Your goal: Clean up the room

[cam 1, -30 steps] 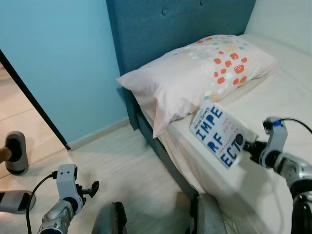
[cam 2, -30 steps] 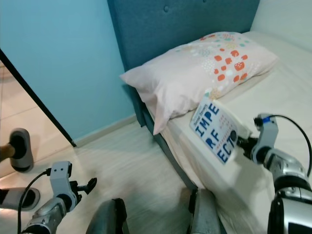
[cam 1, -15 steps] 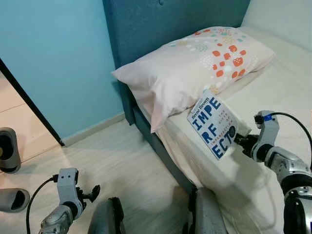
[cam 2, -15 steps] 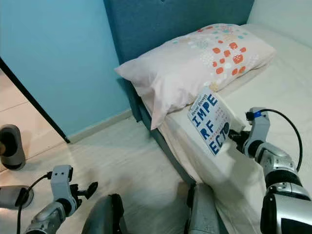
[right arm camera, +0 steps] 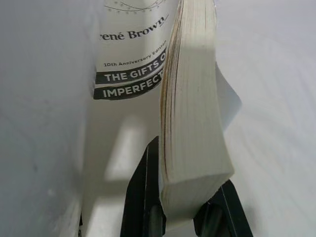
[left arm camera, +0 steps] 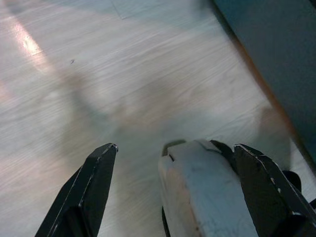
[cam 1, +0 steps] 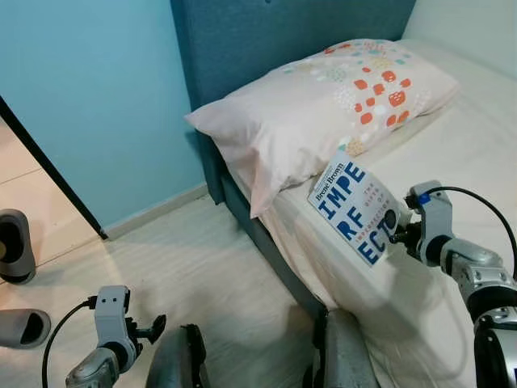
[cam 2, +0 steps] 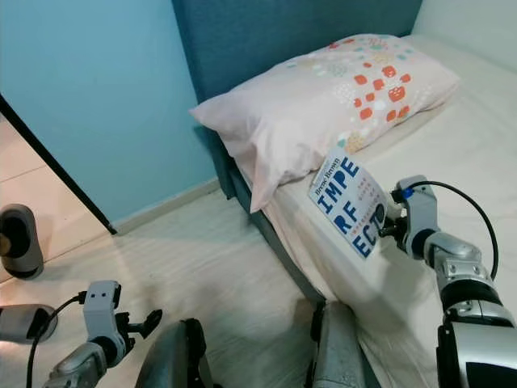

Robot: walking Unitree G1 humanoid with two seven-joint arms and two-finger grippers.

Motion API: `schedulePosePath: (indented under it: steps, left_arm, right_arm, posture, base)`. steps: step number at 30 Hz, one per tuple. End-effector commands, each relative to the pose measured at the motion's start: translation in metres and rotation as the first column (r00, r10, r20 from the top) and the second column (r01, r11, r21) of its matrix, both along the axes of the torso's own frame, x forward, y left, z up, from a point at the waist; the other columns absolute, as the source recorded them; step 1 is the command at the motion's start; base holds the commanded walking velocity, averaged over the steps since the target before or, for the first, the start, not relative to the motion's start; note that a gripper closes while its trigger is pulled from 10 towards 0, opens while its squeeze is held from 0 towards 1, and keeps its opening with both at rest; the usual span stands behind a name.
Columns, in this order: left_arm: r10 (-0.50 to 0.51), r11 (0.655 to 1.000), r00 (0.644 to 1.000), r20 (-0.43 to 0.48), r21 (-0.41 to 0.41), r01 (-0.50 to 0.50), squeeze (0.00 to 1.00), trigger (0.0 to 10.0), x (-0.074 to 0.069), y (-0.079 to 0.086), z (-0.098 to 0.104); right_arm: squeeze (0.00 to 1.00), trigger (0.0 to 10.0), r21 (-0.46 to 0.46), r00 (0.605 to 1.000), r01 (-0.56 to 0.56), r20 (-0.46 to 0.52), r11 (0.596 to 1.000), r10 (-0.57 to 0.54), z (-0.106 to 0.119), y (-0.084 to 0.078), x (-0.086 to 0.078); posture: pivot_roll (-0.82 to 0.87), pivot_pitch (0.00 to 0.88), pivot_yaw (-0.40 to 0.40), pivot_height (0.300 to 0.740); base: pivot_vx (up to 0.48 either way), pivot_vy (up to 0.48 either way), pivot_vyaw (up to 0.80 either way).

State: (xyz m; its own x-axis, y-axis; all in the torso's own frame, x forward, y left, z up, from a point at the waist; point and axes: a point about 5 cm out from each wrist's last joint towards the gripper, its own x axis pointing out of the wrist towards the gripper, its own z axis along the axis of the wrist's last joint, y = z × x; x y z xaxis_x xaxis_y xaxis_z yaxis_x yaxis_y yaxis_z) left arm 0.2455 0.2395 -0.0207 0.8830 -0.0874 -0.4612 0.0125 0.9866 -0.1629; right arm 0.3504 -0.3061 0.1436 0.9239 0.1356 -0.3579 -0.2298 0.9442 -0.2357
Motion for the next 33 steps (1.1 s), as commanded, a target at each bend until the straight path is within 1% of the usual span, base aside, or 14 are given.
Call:
schedulePosePath:
  steps: [1,3,7,8,9,10,11,19,23,24,25,27,30,33]
  left_arm:
    - [-0.008,1.0,1.0,-0.03,-0.008,0.008,0.0,10.0,-0.009,-0.002,-0.007]
    - [-0.009,1.0,0.999,-0.033,-0.009,0.009,0.0,10.0,-0.012,-0.002,-0.009]
    - [-0.009,1.0,0.999,-0.034,-0.01,0.009,0.0,10.0,-0.013,-0.002,-0.009]
    - [-0.008,1.0,0.999,-0.035,-0.011,0.007,0.0,10.0,-0.014,-0.001,-0.01]
    - [-0.008,1.0,0.999,-0.035,-0.011,0.007,0.0,10.0,-0.014,-0.001,-0.01]
    - [-0.006,1.0,0.999,-0.035,-0.011,0.006,0.0,10.0,-0.014,-0.001,-0.01]
    - [-0.004,1.0,0.999,-0.036,-0.012,0.004,0.0,10.0,-0.014,0.0,-0.01]
    - [0.0,1.0,0.999,-0.036,-0.013,0.0,0.0,10.0,-0.013,0.0,-0.009]
    - [0.004,1.0,0.999,-0.04,-0.016,-0.004,0.0,10.0,-0.012,-0.002,-0.009]
    - [0.005,1.0,0.999,-0.045,-0.018,-0.006,0.0,10.0,-0.011,-0.003,-0.01]
    - [0.005,1.0,0.999,-0.045,-0.018,-0.006,0.0,10.0,-0.011,-0.003,-0.01]
    - [-0.001,1.0,0.998,-0.055,-0.025,-0.001,0.0,10.0,-0.01,-0.008,-0.012]
    - [-0.001,1.0,0.998,-0.055,-0.025,-0.001,0.0,10.0,-0.01,-0.008,-0.012]
    - [-0.005,0.999,0.998,-0.065,-0.033,0.003,0.0,10.0,-0.01,-0.013,-0.013]
  right_arm:
    - [0.0,10.0,-0.036,0.999,0.031,-0.032,0.999,-0.033,-0.006,-0.006,-0.004]
    - [0.0,10.0,-0.024,1.0,0.027,0.004,0.999,-0.027,-0.001,-0.001,0.001]
    - [0.0,10.0,-0.008,1.0,0.024,0.01,1.0,-0.024,-0.001,0.003,0.003]
    - [0.09,10.0,0.001,1.0,0.021,0.014,1.0,-0.021,-0.003,0.007,0.004]
    - [0.09,10.0,0.001,1.0,0.021,0.014,1.0,-0.021,-0.003,0.007,0.004]
    - [0.4,10.0,0.006,1.0,0.022,0.015,1.0,-0.022,-0.005,0.009,0.005]
    - [1.0,10.0,0.004,0.999,0.035,0.022,0.999,-0.035,-0.005,0.009,0.005]
    - [1.0,10.0,0.004,0.994,0.092,0.065,0.996,-0.092,0.003,0.0,0.004]
    - [1.0,10.0,-0.02,0.985,0.143,0.1,0.99,-0.14,0.012,-0.013,0.002]
    - [1.0,10.0,-0.034,0.98,0.169,0.116,0.985,-0.164,0.017,-0.02,0.001]
    - [1.0,10.0,-0.034,0.98,0.169,0.116,0.985,-0.164,0.017,-0.02,0.001]
    - [1.0,10.0,-0.049,0.964,0.229,0.149,0.972,-0.22,0.026,-0.035,-0.004]
    - [1.0,10.0,-0.049,0.964,0.229,0.149,0.972,-0.22,0.026,-0.035,-0.004]
    - [1.0,10.0,-0.041,0.951,0.279,0.147,0.959,-0.271,0.03,-0.047,-0.009]
  posture:
    - [0.02,0.307,0.014,0.515]
    - [0.03,0.319,0.011,0.515]
    - [0.03,0.321,0.01,0.515]
    - [0.03,0.324,0.007,0.515]
    - [0.03,0.324,0.007,0.515]
    - [0.03,0.324,0.006,0.515]
    - [0.03,0.321,0.007,0.515]
    - [0.03,0.303,0.004,0.515]
    - [0.01,0.281,0.004,0.515]
    - [0.01,0.269,0.006,0.515]
    - [0.01,0.269,0.006,0.515]
    - [0.0,0.242,0.007,0.515]
    - [0.0,0.242,0.007,0.515]
    - [-0.01,0.21,0.005,0.515]
  base:
    - [0.0,0.0,0.0]
    - [0.0,0.0,0.0]
    - [0.0,0.0,0.0]
    - [0.0,0.0,0.0]
    - [0.0,0.0,0.0]
    - [0.0,0.0,0.0]
    - [0.0,0.0,0.0]
    - [0.0,0.0,0.0]
    - [0.0,0.0,0.0]
    - [0.0,0.0,0.0]
    - [0.0,0.0,0.0]
    - [0.0,0.0,0.0]
    - [0.0,0.0,0.0]
    - [0.0,0.0,0.0]
